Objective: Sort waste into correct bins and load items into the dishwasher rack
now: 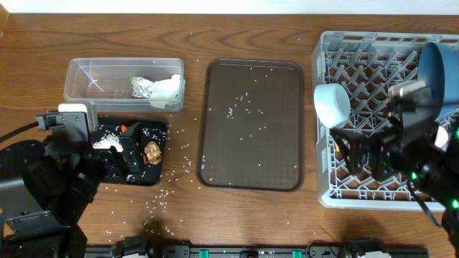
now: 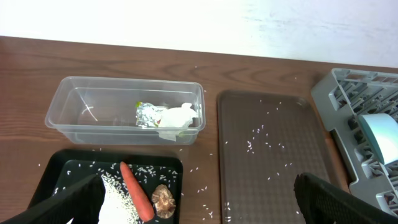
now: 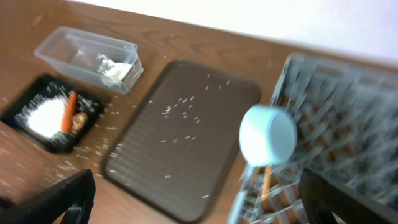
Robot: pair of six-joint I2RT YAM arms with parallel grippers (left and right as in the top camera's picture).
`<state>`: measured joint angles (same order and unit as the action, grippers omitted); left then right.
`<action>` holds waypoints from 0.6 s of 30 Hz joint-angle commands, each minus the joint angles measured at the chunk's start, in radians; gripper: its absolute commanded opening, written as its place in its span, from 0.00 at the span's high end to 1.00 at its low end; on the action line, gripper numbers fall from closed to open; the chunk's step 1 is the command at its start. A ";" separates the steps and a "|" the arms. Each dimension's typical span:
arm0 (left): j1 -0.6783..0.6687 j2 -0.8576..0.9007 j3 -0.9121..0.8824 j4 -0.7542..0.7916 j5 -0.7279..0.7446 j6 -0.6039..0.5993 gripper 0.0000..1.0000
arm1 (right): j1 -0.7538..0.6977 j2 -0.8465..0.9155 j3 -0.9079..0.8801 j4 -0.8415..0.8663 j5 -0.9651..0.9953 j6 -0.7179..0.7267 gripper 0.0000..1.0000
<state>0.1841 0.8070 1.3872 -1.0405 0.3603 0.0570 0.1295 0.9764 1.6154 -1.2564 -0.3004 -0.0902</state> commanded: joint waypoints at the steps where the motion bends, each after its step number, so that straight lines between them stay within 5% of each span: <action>1: -0.002 0.001 0.006 0.001 0.006 0.014 0.02 | -0.008 -0.032 -0.005 0.013 0.009 -0.270 0.01; 8: -0.002 0.001 0.006 0.001 0.006 0.014 0.02 | -0.041 -0.173 -0.214 0.211 0.011 -0.360 0.01; 18: -0.002 0.001 0.006 0.001 0.006 0.014 0.02 | -0.046 -0.540 -0.820 0.640 -0.085 -0.316 0.01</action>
<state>0.1841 0.8078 1.3869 -1.0401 0.3603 0.0570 0.0971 0.5224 0.9146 -0.6571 -0.3523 -0.4263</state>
